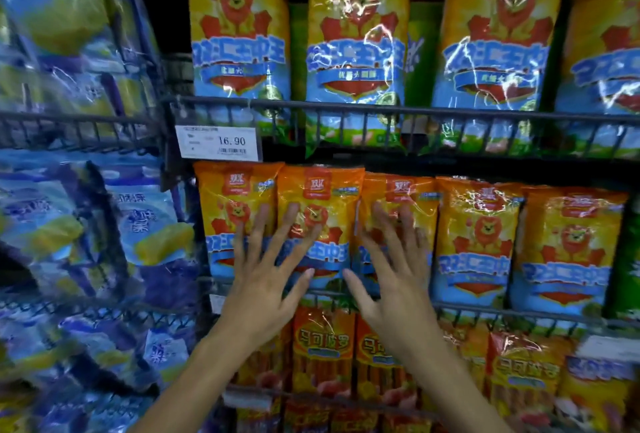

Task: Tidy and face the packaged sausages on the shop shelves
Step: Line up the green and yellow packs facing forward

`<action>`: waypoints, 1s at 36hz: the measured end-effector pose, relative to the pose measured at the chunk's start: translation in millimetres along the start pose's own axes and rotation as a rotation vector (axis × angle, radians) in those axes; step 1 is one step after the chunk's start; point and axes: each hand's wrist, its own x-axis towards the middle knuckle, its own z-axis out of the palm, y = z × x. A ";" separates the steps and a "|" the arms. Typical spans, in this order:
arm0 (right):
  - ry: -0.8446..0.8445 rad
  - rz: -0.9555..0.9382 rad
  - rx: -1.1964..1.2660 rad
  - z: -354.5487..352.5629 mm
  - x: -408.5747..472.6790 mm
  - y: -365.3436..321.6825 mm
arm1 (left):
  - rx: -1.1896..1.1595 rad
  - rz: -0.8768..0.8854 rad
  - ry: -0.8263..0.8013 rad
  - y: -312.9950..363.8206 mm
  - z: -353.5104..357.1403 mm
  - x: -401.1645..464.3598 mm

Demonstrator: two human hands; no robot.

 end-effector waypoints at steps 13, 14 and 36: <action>0.076 -0.020 -0.082 6.3 29.4 -23.5 | -0.045 0.125 0.085 -17.0 -14.9 28.6; 0.067 -0.021 -0.102 8.7 30.9 -23.8 | -0.015 0.131 0.076 -18.7 -14.0 31.9; 0.165 0.050 -0.295 -0.9 27.1 14.6 | 0.103 0.127 0.112 -47.5 -7.9 39.9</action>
